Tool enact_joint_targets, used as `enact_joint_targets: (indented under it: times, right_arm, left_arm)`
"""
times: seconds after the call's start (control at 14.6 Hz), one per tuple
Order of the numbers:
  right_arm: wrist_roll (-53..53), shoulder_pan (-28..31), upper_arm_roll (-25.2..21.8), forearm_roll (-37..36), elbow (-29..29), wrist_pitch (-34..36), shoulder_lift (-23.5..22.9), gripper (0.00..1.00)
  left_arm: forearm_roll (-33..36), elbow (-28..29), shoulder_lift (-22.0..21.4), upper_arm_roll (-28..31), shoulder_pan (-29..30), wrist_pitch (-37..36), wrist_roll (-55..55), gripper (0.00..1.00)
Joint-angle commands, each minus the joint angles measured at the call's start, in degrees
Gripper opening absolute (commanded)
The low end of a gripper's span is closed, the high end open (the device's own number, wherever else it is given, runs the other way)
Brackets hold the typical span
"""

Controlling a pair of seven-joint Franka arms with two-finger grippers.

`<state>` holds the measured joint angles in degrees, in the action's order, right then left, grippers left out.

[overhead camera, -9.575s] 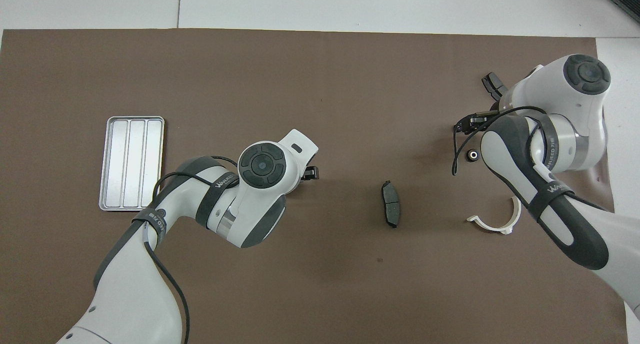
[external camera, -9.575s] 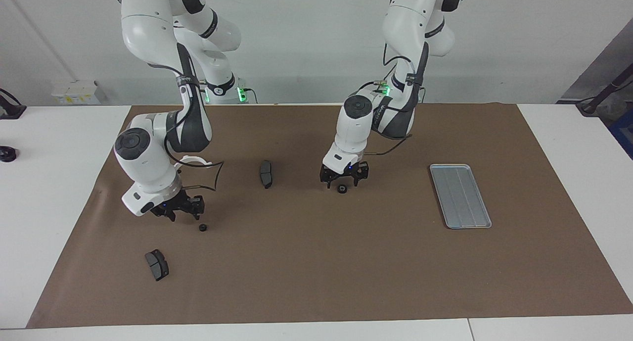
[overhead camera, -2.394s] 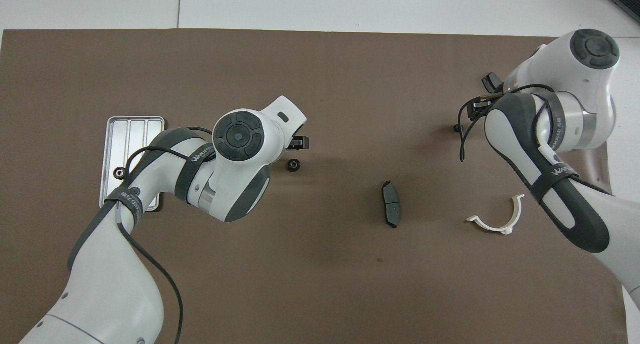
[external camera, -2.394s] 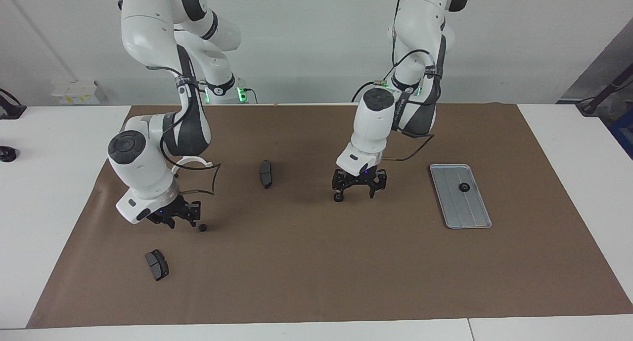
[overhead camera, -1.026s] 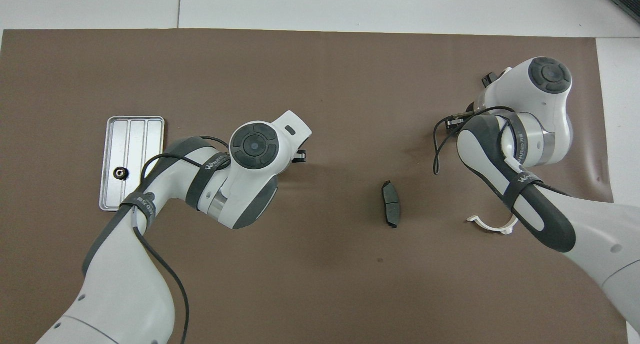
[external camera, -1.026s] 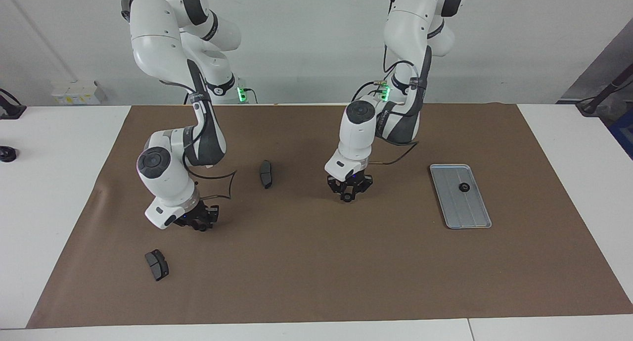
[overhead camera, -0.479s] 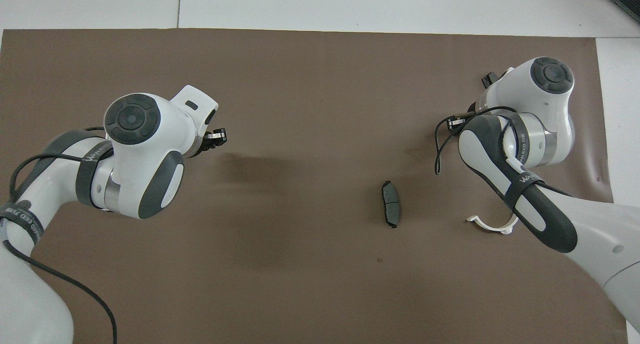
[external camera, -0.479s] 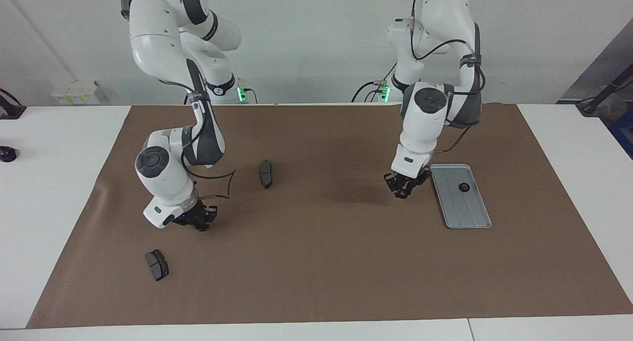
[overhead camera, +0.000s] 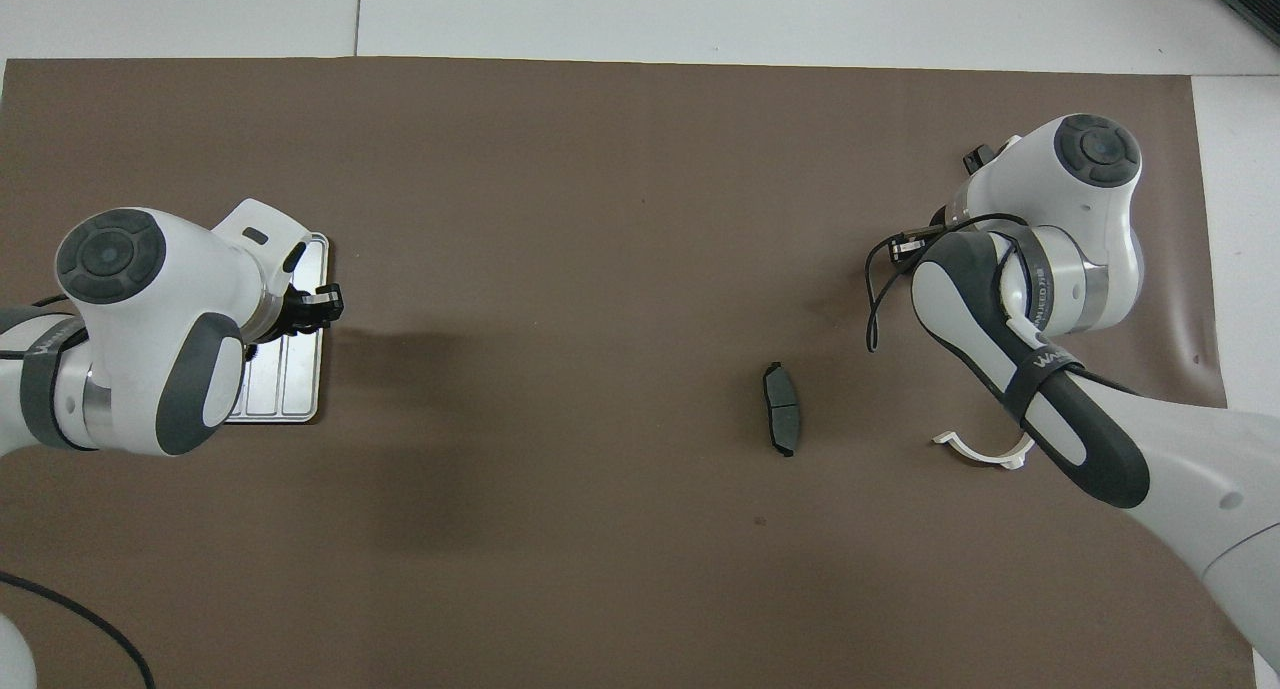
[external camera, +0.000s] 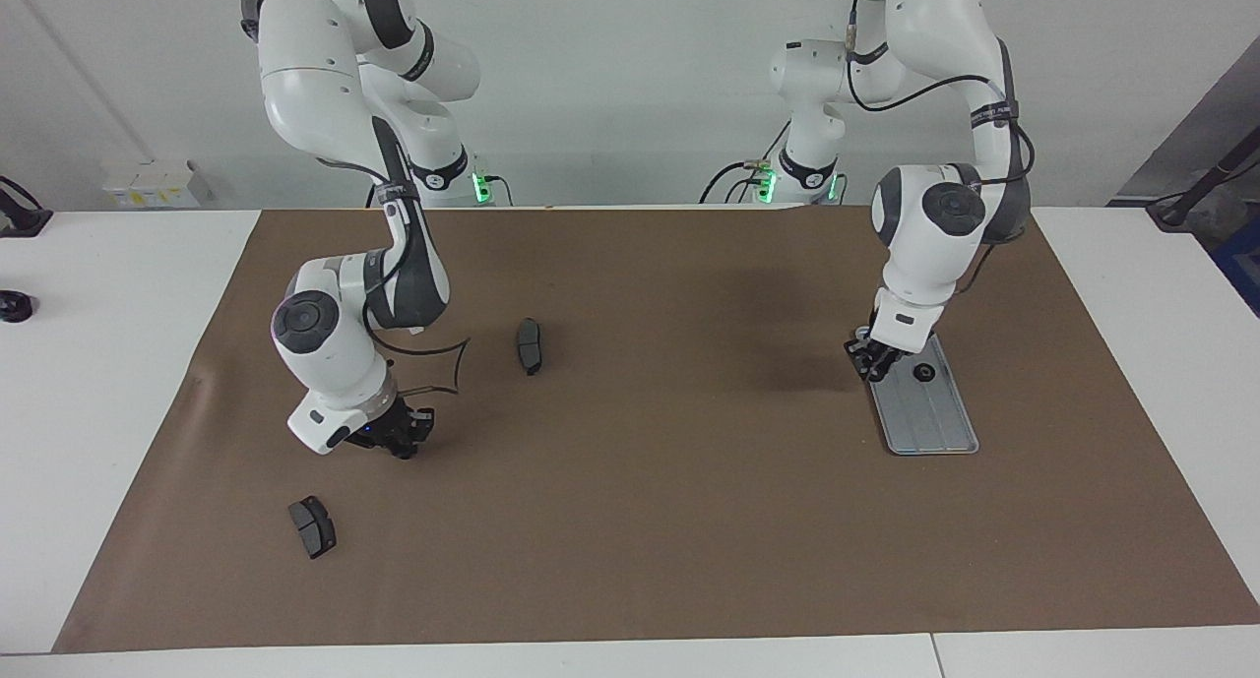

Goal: Pick bearing gear from pile to tray
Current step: 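Lower the second gear onto the tray with the left gripper and release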

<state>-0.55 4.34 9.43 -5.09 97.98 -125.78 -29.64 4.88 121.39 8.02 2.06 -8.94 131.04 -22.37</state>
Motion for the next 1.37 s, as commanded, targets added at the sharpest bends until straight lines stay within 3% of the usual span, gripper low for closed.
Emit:
enact_joint_targets:
  times: [0.0, 0.27, 0.34, 0.41, 0.48, 0.96, 1.3]
  right_arm:
    - [-3.39, -2.14, 0.59, 0.96, -2.25, 4.91, 1.43, 0.00]
    - [-14.10, -9.68, 1.03, 1.05, -8.06, 10.38, 1.43, 0.00]
    - [-17.43, -11.88, 1.03, 1.13, -8.85, 10.38, 1.43, 0.00]
    - [-20.69, -13.73, 1.47, 1.57, -9.64, 10.29, 1.43, 0.00]
    - [-24.37, -15.84, 1.82, 2.01, -10.61, 9.95, 1.26, 0.00]
    - [-41.62, -28.59, 1.82, 2.63, -10.53, 1.00, -0.41, 0.00]
    - [-46.73, -31.68, 1.73, 1.66, -10.53, -4.82, -3.66, 0.00]
  left_arm:
    - [1.09, 7.26, -3.80, -0.74, 3.39, 4.46, 1.44, 0.00]
    - [1.09, 15.80, -5.65, -0.74, 6.04, 15.72, 3.56, 0.00]
    - [1.09, 15.81, -5.74, -0.74, 6.04, 15.65, 3.64, 0.24]
    - [1.09, 15.81, -5.65, -0.74, 6.04, 15.73, 3.73, 0.68]
    - [1.09, 15.46, -5.65, -0.74, 6.04, 15.73, 4.60, 1.00]
    - [1.18, 9.76, -7.32, -0.82, 5.61, 11.27, 13.30, 1.00]
    - [0.66, -4.55, -7.50, -1.18, 5.25, -2.35, 20.17, 1.00]
